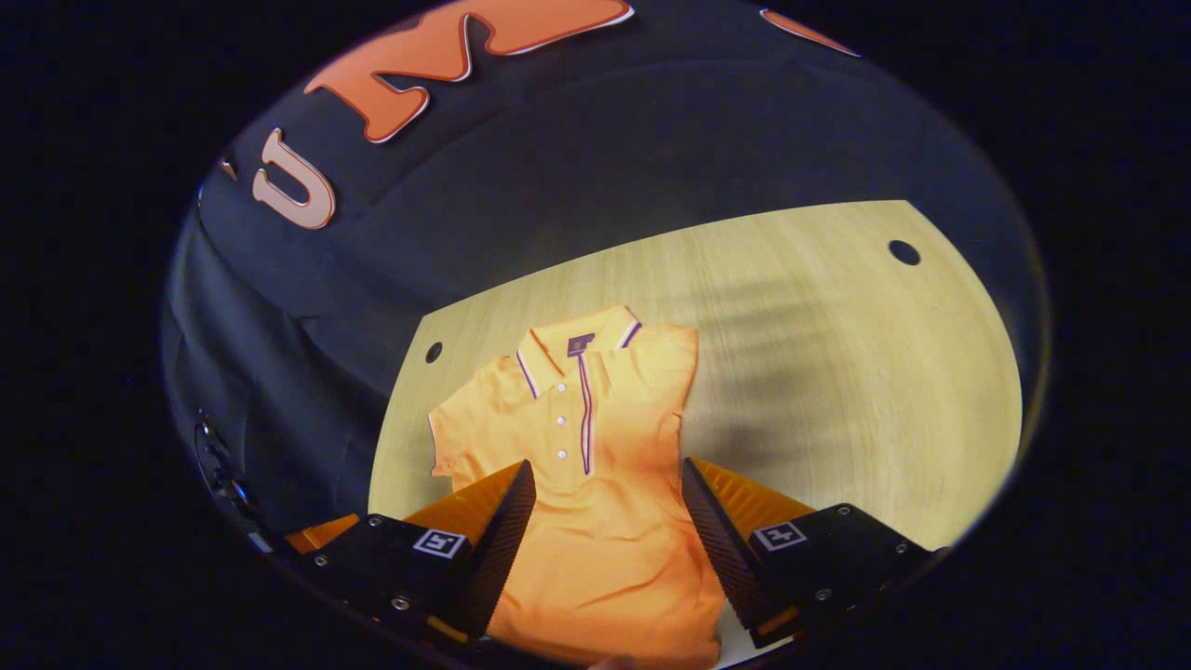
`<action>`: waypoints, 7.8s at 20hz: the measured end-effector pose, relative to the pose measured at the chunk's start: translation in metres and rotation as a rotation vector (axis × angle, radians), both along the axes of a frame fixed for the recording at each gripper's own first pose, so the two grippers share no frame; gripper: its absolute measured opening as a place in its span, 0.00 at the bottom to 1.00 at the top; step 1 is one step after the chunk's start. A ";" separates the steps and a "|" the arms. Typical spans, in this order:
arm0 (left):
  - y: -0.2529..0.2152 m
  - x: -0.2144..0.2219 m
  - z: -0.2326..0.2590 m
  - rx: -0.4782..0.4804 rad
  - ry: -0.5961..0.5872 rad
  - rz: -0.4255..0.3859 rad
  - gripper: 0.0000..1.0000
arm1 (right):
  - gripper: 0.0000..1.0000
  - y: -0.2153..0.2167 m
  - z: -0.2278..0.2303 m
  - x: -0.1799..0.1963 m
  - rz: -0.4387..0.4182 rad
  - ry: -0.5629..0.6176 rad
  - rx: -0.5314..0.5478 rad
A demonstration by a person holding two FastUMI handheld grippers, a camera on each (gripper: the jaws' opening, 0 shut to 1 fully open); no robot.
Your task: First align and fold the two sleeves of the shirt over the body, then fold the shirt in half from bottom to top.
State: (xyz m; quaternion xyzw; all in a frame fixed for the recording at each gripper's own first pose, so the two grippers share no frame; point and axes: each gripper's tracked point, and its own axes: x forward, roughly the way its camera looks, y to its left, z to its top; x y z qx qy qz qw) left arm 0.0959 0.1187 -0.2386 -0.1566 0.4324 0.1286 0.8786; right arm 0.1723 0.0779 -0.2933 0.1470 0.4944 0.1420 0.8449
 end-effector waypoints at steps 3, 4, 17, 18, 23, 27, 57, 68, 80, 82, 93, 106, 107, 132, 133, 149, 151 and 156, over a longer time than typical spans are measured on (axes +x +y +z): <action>0.017 0.038 -0.023 -0.001 0.097 -0.035 0.98 | 0.97 -0.021 0.007 -0.029 -0.092 -0.022 -0.065; 0.022 0.046 -0.030 -0.008 0.122 -0.054 0.95 | 0.98 -0.026 0.010 -0.038 -0.123 -0.034 -0.082; 0.056 0.147 -0.089 0.023 0.290 -0.149 0.95 | 0.98 -0.034 0.024 -0.123 -0.307 -0.042 -0.101; 0.059 0.152 -0.093 0.036 0.301 -0.148 0.95 | 0.98 -0.033 0.024 -0.127 -0.307 -0.043 -0.106; 0.061 0.177 -0.111 0.071 0.343 -0.145 0.95 | 0.98 -0.037 0.023 -0.145 -0.316 -0.037 -0.118; 0.066 0.188 -0.121 0.138 0.364 -0.141 0.95 | 0.98 -0.046 0.013 -0.157 -0.349 -0.016 -0.111; 0.004 0.213 -0.072 0.195 0.164 -0.308 0.09 | 0.98 -0.095 0.005 -0.187 -0.374 -0.003 -0.015; -0.100 0.224 -0.064 0.190 0.143 -0.474 0.10 | 0.98 -0.096 0.006 -0.182 -0.316 -0.084 -0.076; -0.144 0.183 -0.067 0.103 0.137 -0.553 0.93 | 0.98 -0.097 0.002 -0.183 -0.249 -0.097 -0.104; -0.135 0.170 -0.061 0.119 0.130 -0.527 0.95 | 0.98 -0.094 -0.001 -0.179 -0.221 -0.095 -0.104; -0.095 0.064 -0.055 0.096 0.124 -0.429 0.99 | 0.98 -0.075 -0.036 -0.191 0.004 -0.023 -0.156; -0.065 -0.068 -0.104 0.093 0.255 -0.361 0.99 | 0.98 -0.078 -0.092 -0.261 0.152 0.138 -0.217; -0.067 -0.074 -0.109 0.084 0.265 -0.363 0.99 | 0.98 -0.079 -0.096 -0.267 0.158 0.149 -0.220; -0.037 -0.162 -0.155 0.170 0.378 -0.366 0.97 | 0.56 -0.079 -0.126 -0.298 0.231 0.219 -0.407; -0.031 -0.163 -0.155 0.203 0.382 -0.364 0.97 | 0.52 -0.079 -0.127 -0.297 0.221 0.228 -0.405; -0.053 -0.155 -0.157 0.157 0.325 -0.439 0.08 | 0.18 -0.056 -0.125 -0.296 0.233 0.214 -0.321; -0.052 -0.155 -0.158 0.155 0.330 -0.426 0.08 | 0.18 -0.056 -0.126 -0.293 0.203 0.217 -0.300; -0.054 -0.156 -0.158 0.164 0.337 -0.442 0.08 | 0.17 -0.062 -0.128 -0.293 0.183 0.247 -0.367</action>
